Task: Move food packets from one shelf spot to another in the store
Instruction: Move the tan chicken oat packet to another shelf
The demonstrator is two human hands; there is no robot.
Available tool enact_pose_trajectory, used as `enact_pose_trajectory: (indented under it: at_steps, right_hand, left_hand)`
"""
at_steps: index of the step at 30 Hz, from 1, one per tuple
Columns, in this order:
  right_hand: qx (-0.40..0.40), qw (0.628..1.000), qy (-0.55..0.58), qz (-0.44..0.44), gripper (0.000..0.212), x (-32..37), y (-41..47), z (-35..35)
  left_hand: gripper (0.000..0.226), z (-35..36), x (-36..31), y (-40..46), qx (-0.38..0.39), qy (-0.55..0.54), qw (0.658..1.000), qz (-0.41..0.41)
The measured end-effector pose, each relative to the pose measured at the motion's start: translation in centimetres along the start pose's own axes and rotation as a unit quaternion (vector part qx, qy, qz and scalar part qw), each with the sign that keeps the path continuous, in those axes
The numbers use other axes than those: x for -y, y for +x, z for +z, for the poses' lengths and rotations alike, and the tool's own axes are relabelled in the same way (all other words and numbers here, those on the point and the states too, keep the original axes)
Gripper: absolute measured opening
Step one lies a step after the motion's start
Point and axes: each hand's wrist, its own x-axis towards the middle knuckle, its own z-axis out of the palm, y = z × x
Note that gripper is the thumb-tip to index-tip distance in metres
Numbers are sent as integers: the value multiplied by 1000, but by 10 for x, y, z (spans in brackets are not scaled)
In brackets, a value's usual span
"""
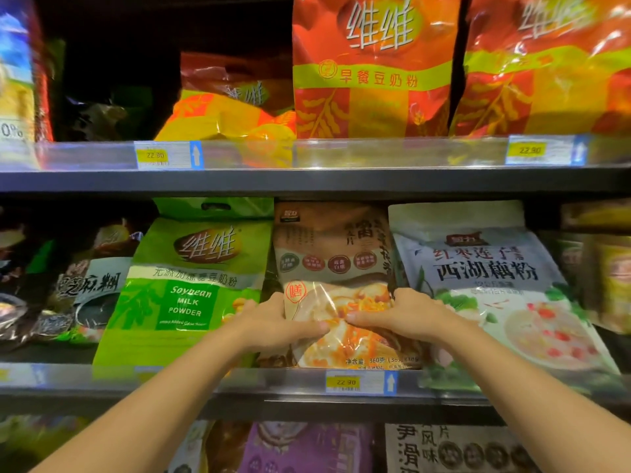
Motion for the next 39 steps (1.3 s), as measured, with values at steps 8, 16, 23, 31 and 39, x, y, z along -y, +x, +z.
enact_pose_trajectory:
  at_steps: [8, 16, 23, 31, 39]
  right_hand:
    - [21, 1000, -1, 1, 82, 7, -11, 1]
    - [-108, 992, 46, -53, 95, 18, -23, 0]
    - [-94, 992, 76, -42, 75, 27, -30, -14]
    - [-84, 987, 131, -47, 82, 20, -31, -10]
    - [-62, 986, 147, -49, 79, 26, -40, -24]
  left_hand:
    - [92, 21, 13, -6, -55, -21, 997, 45]
    - [69, 15, 9, -13, -102, -145, 978, 107]
    - [64, -5, 8, -18, -93, -200, 968, 121]
    - [67, -8, 4, -38, -94, -233, 963, 96]
    - [67, -26, -11, -60, -115, -219, 966, 78]
